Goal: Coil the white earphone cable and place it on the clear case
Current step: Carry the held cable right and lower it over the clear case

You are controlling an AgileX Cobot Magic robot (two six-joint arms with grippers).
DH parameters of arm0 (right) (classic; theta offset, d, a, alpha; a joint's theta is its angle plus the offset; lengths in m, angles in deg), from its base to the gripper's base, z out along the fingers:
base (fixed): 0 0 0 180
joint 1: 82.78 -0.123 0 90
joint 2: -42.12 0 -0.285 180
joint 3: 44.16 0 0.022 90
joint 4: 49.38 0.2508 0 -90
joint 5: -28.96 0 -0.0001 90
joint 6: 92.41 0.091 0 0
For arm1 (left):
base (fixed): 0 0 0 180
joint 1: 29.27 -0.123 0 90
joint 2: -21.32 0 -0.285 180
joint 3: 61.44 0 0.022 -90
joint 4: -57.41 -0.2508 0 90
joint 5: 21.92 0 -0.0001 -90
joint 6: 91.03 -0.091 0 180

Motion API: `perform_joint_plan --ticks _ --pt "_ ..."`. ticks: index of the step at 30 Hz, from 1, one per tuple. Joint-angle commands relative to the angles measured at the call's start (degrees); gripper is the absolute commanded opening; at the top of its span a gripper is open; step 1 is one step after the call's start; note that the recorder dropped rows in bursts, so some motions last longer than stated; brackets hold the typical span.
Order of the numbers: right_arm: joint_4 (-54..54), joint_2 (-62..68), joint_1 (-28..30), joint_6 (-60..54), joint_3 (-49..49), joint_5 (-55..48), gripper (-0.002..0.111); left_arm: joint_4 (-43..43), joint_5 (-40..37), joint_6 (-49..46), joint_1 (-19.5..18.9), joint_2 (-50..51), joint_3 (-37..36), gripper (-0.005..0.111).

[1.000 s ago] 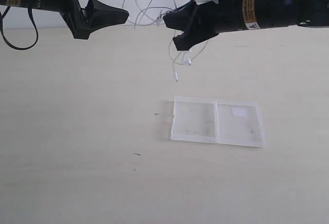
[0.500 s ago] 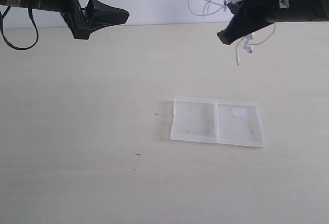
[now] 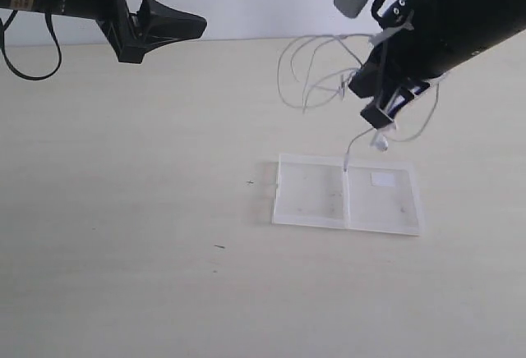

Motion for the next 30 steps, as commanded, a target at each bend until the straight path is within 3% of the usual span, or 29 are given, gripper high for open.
perform_joint_plan --ticks 1,13,30 --pt "-2.68 -0.55 -0.05 -4.29 0.44 -7.60 0.000 0.35 -0.12 0.43 0.20 -0.48 -0.10 0.071" --pt "-6.80 0.80 -0.05 -8.52 0.44 -12.49 0.000 0.35 -0.12 0.43 0.20 -0.48 -0.10 0.071" --pt "-9.56 13.77 -0.05 -11.83 6.31 -14.73 0.000 0.35 -0.12 0.43 0.20 -0.48 -0.10 0.071"
